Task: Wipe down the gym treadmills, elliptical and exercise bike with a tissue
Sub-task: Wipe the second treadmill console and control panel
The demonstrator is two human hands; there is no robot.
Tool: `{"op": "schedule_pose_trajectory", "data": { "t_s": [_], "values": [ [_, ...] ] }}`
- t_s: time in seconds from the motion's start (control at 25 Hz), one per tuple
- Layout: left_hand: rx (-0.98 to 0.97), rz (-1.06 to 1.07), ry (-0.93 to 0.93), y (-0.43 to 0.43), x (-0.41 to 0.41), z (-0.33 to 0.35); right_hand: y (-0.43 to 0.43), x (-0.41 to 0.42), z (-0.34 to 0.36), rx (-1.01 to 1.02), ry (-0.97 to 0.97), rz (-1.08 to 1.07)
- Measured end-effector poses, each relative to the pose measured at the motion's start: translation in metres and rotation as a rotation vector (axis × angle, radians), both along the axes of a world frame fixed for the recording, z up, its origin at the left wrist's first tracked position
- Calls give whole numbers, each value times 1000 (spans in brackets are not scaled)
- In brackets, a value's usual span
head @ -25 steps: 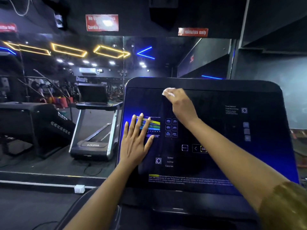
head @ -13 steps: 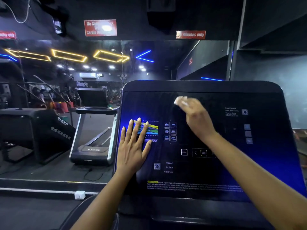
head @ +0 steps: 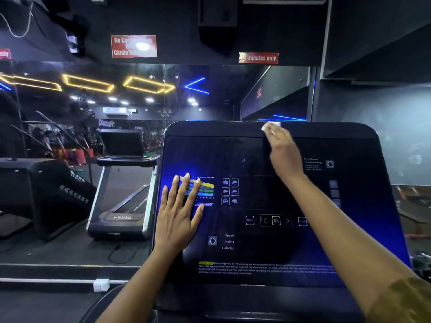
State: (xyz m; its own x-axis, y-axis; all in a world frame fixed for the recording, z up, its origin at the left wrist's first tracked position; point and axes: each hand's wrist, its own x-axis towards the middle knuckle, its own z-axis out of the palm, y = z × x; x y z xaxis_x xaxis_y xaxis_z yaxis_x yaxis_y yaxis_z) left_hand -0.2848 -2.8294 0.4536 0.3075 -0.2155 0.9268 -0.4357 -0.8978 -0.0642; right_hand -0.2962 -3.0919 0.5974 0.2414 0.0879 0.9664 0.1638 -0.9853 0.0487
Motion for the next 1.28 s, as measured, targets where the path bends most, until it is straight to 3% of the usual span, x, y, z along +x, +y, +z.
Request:
{"op": "schedule_pose_trajectory", "data": {
  "t_s": [0.08, 0.16, 0.48, 0.56, 0.76, 0.84, 1.08, 1.16, 1.28],
  "values": [
    [0, -1, 0, 0, 0, 0, -18, -7, -6, 133, 9, -32],
    [3, 0, 3, 0, 0, 0, -8, -10, -15, 124, 8, -20],
    [-1, -10, 12, 0, 0, 0, 53, -49, -118, -335, 143, 154],
    [-2, -10, 14, 0, 1, 0, 49, -52, -109, -383, 131, 196],
    [0, -5, 12, -1, 2, -1, 29, -12, -20, -31, 63, 96],
    [-5, -9, 9, -1, 2, -1, 43, -8, -21, -27, 86, 88],
    [-17, -21, 9, -1, 2, -2, 74, -54, -121, -444, 100, 216],
    [-13, -20, 8, 0, 2, -2, 61, -49, -108, -398, 64, 197],
    [-14, -21, 0, -1, 2, -1, 36, -18, -48, -135, -15, 103]
  ]
}}
